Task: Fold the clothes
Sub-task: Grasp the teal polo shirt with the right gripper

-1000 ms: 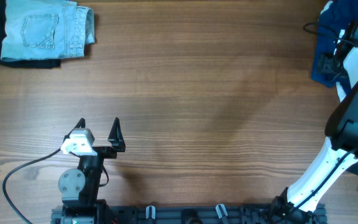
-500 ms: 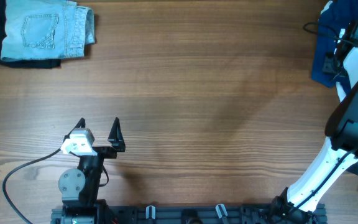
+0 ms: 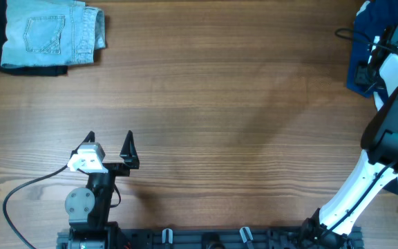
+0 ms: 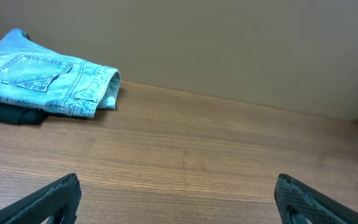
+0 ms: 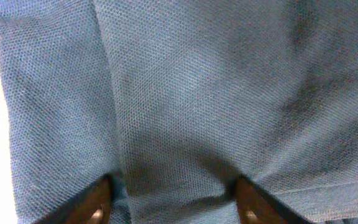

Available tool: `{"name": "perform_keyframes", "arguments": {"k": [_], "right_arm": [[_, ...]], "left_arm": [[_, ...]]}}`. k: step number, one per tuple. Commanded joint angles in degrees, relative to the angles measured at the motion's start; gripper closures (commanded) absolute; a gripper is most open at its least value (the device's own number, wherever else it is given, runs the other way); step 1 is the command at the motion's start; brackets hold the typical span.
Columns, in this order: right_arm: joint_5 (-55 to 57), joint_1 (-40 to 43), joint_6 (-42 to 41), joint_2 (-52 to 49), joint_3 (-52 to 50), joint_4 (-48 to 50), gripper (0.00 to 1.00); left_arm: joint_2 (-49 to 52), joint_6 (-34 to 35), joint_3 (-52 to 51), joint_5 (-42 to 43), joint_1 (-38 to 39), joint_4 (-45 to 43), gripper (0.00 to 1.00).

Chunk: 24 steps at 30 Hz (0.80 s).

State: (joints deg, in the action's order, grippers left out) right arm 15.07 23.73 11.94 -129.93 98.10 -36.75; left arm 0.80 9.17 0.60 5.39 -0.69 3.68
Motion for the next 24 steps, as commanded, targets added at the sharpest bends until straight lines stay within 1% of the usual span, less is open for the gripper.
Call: {"name": "perform_keyframes", "arguments": {"k": [1, 2, 4, 6, 11, 12, 13, 14, 15, 16, 17, 18, 19, 22, 24], "right_arm": [[0.92, -0.02, -0.11, -2.73, -0.33, -0.15, 0.53], [1.33, -0.02, -0.13, -2.73, -0.33, -0.17, 0.59], [1.66, -0.02, -0.15, -2.73, -0.33, -0.39, 0.63], [1.66, -0.02, -0.15, -2.71, -0.33, -0.61, 0.68], [1.66, -0.02, -0.37, -2.58, -0.26, -1.29, 0.69], [1.66, -0.04, -0.59, -2.38, -0.22, -1.46, 0.64], [1.66, -0.02, -1.07, -2.21, -0.17, -1.55, 0.51], [1.66, -0.02, -1.86, -2.01, -0.11, -1.60, 0.43], [1.66, -0.02, -2.19, -1.68, -0.07, -1.70, 0.43], [1.68, -0.02, -2.71, -1.31, -0.07, -1.75, 0.45], [1.68, -0.02, -3.10, -0.90, -0.07, -1.75, 0.50], [1.66, -0.02, -3.15, -0.42, -0.07, -1.75, 0.57], [1.68, -0.02, -3.15, -0.07, -0.07, -1.73, 0.60], [1.66, -0.02, -3.13, 1.07, -0.07, -1.73, 0.62], [1.66, -0.02, -3.13, 1.27, -0.07, -1.88, 0.70]], "left_arm": [[-0.52, 0.31, -0.28, -0.37, 0.44, 0.28, 0.00], [-0.52, 0.31, -0.28, -0.37, 0.44, 0.28, 0.00], [-0.52, 0.31, -0.28, -0.37, 0.44, 0.28, 0.00], [-0.52, 0.31, -0.28, -0.37, 0.44, 0.28, 0.00], [-0.52, 0.31, -0.28, -0.37, 0.44, 0.28, 0.00], [-0.52, 0.31, -0.28, -0.37, 0.44, 0.28, 0.00], [-0.52, 0.31, -0.28, -0.37, 0.44, 0.28, 0.00], [-0.52, 0.31, -0.28, -0.37, 0.44, 0.28, 0.00], [-0.52, 0.31, -0.28, -0.35, 0.44, 0.28, 0.00], [-0.52, 0.31, -0.28, -0.37, 0.44, 0.28, 0.00], [-0.52, 0.31, -0.28, -0.37, 0.44, 0.28, 0.00], [-0.52, 0.31, -0.28, -0.37, 0.44, 0.28, 0.00], [-0.52, 0.31, -0.28, -0.35, 0.44, 0.28, 0.00], [-0.52, 0.31, -0.28, -0.37, 0.44, 0.28, 0.00], [-0.52, 0.31, -0.28, -0.37, 0.44, 0.28, 0.00]]}}
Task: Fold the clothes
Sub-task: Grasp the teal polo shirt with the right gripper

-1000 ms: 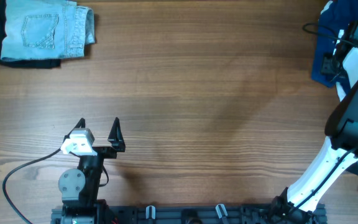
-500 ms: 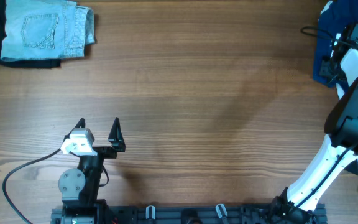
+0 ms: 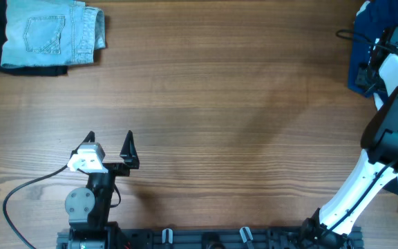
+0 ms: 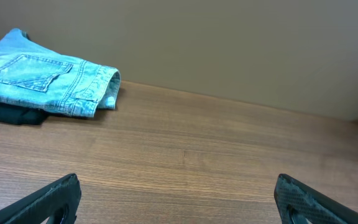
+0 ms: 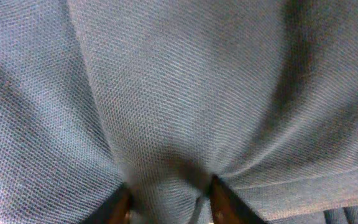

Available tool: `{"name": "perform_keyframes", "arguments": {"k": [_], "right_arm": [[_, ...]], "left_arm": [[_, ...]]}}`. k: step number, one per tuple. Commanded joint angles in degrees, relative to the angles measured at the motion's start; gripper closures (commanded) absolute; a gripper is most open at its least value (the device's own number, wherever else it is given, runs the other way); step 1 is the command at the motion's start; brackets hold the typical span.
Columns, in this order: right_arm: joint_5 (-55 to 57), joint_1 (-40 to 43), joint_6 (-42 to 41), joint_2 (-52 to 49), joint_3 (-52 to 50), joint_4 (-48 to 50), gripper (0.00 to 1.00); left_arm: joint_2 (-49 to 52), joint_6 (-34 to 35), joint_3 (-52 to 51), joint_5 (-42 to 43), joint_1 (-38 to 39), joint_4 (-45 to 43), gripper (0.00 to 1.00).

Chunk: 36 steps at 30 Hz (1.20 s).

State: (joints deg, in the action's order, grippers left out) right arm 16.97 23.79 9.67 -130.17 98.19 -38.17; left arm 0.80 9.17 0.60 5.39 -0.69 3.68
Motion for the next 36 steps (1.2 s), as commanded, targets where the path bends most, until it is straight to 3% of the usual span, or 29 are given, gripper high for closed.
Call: {"name": "perform_keyframes", "arguments": {"k": [1, 3, 7, 11, 20, 32, 34, 35, 36], "right_arm": [[-0.26, -0.09, -0.87, 1.51, -0.15, -0.87, 0.75], [-0.24, -0.09, -1.07, 1.51, -0.15, -1.03, 0.73], [-0.24, -0.11, -1.07, 1.53, -0.15, -0.92, 0.53], [-0.24, -0.11, -1.07, 1.66, -0.15, -0.94, 0.55], [-0.24, -0.15, -1.92, 3.08, -0.15, -0.87, 0.89], [-0.22, -0.15, -2.38, 7.80, -0.15, -0.59, 0.94], [-0.22, -0.15, -2.38, 9.84, -0.15, -0.15, 0.89], [-0.22, -0.15, -2.36, 10.29, -0.15, 0.00, 0.76], [-0.22, -0.15, -2.36, 10.75, -0.15, 0.04, 0.70]], "left_arm": [[-0.52, 0.31, -0.28, -0.37, 0.44, 0.28, 0.00], [-0.52, 0.31, -0.28, -0.37, 0.44, 0.28, 0.00], [-0.52, 0.31, -0.28, -0.37, 0.44, 0.28, 0.00], [-0.52, 0.31, -0.28, -0.37, 0.44, 0.28, 0.00], [-0.52, 0.31, -0.28, -0.37, 0.44, 0.28, 0.00], [-0.52, 0.31, -0.28, -0.37, 0.44, 0.28, 0.00], [-0.52, 0.31, -0.28, -0.37, 0.44, 0.28, 0.00], [-0.52, 0.31, -0.28, -0.37, 0.44, 0.28, 0.00], [-0.52, 0.31, -0.28, -0.37, 0.44, 0.28, 0.00]]}}
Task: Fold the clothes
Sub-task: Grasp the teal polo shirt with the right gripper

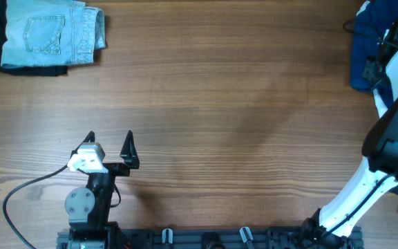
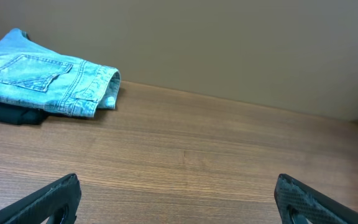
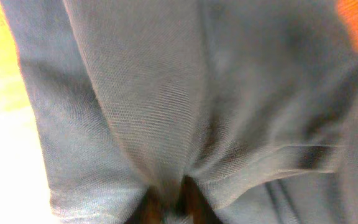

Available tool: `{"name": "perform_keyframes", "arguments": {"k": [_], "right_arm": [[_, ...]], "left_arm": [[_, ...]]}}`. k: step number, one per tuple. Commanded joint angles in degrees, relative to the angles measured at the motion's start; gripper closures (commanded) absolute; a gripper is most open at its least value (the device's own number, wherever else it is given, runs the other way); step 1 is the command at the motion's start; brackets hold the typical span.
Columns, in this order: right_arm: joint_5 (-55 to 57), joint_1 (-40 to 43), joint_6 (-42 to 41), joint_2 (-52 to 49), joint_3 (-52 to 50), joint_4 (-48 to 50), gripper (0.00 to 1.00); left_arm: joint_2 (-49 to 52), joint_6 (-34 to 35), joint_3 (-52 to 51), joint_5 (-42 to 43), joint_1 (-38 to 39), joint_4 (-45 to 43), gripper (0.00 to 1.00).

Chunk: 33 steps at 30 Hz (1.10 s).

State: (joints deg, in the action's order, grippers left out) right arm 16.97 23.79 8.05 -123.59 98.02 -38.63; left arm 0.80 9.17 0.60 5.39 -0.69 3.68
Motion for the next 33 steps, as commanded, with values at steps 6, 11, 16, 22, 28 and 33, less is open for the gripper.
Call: {"name": "perform_keyframes", "arguments": {"k": [6, 11, 16, 22, 28, 33], "right_arm": [[-0.31, -0.15, -0.74, 4.96, 0.00, -0.44, 0.73], [-2.08, -0.15, -0.74, 4.96, 0.00, -0.92, 0.94], [-8.33, -0.15, -0.63, 4.83, -0.72, -1.84, 0.47], [-7.98, -0.15, -0.52, 2.78, -2.91, -0.83, 0.47], [-6.21, -0.09, -0.55, -0.31, -2.99, -0.68, 0.47], [-6.21, -0.09, -0.55, -0.39, -3.02, 0.70, 0.47]], "left_arm": [[-0.52, 0.31, -0.28, -0.37, 0.44, 0.28, 0.00], [-0.52, 0.31, -0.28, -0.37, 0.44, 0.28, 0.00], [-0.52, 0.31, -0.28, -0.37, 0.44, 0.28, 0.00], [-0.52, 0.31, -0.28, -0.37, 0.44, 0.28, 0.00], [-0.52, 0.31, -0.28, -0.37, 0.44, 0.28, 0.00], [-0.52, 0.31, -0.28, -0.37, 0.44, 0.28, 0.00]]}}
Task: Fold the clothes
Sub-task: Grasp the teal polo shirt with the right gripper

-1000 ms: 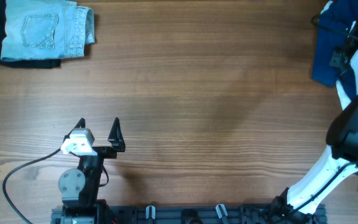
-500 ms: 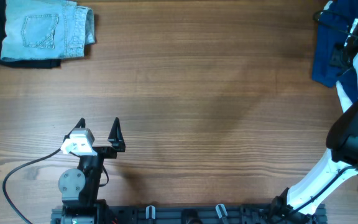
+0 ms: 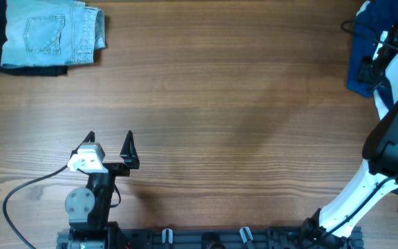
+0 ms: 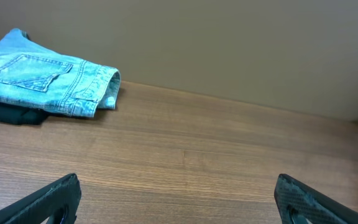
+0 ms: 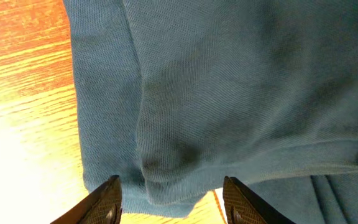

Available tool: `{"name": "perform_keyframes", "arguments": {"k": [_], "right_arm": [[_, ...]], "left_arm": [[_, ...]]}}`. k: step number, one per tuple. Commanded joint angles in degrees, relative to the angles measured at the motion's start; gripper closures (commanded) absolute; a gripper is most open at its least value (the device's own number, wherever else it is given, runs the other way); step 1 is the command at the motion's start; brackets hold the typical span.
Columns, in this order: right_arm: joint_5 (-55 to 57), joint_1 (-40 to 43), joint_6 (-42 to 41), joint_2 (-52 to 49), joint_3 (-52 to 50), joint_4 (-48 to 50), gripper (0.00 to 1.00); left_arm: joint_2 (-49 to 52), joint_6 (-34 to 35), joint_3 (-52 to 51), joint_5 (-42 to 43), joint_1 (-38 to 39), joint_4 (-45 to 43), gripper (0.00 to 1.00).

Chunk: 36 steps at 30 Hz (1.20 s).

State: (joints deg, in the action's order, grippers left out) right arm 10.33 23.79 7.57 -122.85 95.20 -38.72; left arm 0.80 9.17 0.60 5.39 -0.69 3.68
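A crumpled blue garment [image 3: 363, 31] lies at the table's far right corner and fills the right wrist view as blue knit cloth [image 5: 229, 81]. My right gripper [image 3: 367, 69] hovers just over its near edge, open; in the wrist view the right gripper [image 5: 173, 202] has a rumpled hem lying loose between the fingers [image 5: 109, 198]. My left gripper [image 3: 109, 146] stands open near the front left, and the left wrist view shows the left gripper [image 4: 176, 199] over bare wood with nothing in it.
Folded light-blue denim shorts [image 3: 50, 31] rest on a dark garment at the far left corner; the left wrist camera sees the shorts [image 4: 42, 81] too. A black cable [image 3: 26, 194] curls by the left arm's base. A brown wall [image 4: 229, 43] backs the table.
My right gripper was shut on a pinched fold of the blue cloth; now its jaws are apart and the cloth lies loose below them. The left arm has not moved.
First my right gripper was open, pressed into the blue garment. Then its jaws were much closer around a fold, and after that shut on it with the cloth drawn up. Now the fold is let go. The left gripper stayed open and still.
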Motion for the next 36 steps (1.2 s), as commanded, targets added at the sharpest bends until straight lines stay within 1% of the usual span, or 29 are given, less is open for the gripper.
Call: {"name": "perform_keyframes", "arguments": {"k": [1, 5, 8, 10, 13, 15, 18, 20, 22, 23, 27, 28, 31, 36], "right_arm": [[0.44, -0.09, -0.07, -1.16, -0.17, 0.83, 0.47], [0.42, -0.09, -0.07, -2.03, -0.20, 1.20, 0.46], [0.42, -0.09, -0.09, -3.23, -0.20, 1.22, 0.40], [0.46, -0.09, -0.07, -3.89, -0.20, 1.25, 0.39], [0.66, -0.09, -0.11, -4.26, -0.20, 1.64, 0.39], [0.68, -0.09, -0.11, -4.31, -0.20, 2.08, 0.40], [1.84, -0.09, -0.15, -4.28, -0.17, 2.36, 0.55], [2.43, -0.09, -0.17, -4.28, -0.20, 2.29, 0.69], [2.43, -0.09, -0.17, -4.28, -0.17, 2.29, 0.76], [2.43, -0.09, -0.22, -4.28, -0.17, 2.29, 0.76], [2.64, -0.09, -0.26, -4.24, -0.17, 2.27, 0.94], [2.67, -0.09, -0.26, -4.24, -0.17, 2.25, 0.96], [2.82, -0.20, -0.63, -4.13, -0.17, 2.01, 0.96], [2.75, -0.20, -5.66, -2.21, -0.13, 2.08, 0.96]], "left_arm": [[-0.52, 0.31, -0.28, -0.37, 0.44, 0.28, 0.00], [-0.52, 0.31, -0.28, -0.37, 0.44, 0.28, 0.00], [-0.52, 0.31, -0.28, -0.37, 0.44, 0.28, 0.00], [-0.52, 0.31, -0.28, -0.37, 0.44, 0.28, 0.00], [-0.52, 0.31, -0.28, -0.37, 0.44, 0.28, 0.00], [-0.52, 0.31, -0.28, -0.37, 0.44, 0.28, 0.00], [-0.52, 0.31, -0.28, -0.37, 0.44, 0.28, 0.00], [-0.52, 0.31, -0.28, -0.37, 0.44, 0.28, 0.00], [-0.52, 0.31, -0.28, -0.37, 0.44, 0.28, 0.00], [-0.52, 0.31, -0.28, -0.37, 0.44, 0.28, 0.00], [-0.52, 0.31, -0.28, -0.37, 0.44, 0.28, 0.00], [-0.52, 0.31, -0.28, -0.37, 0.44, 0.28, 0.00], [-0.52, 0.31, -0.28, -0.37, 0.44, 0.28, 0.00], [-0.52, 0.31, -0.28, -0.37, 0.44, 0.28, 0.00]]}}
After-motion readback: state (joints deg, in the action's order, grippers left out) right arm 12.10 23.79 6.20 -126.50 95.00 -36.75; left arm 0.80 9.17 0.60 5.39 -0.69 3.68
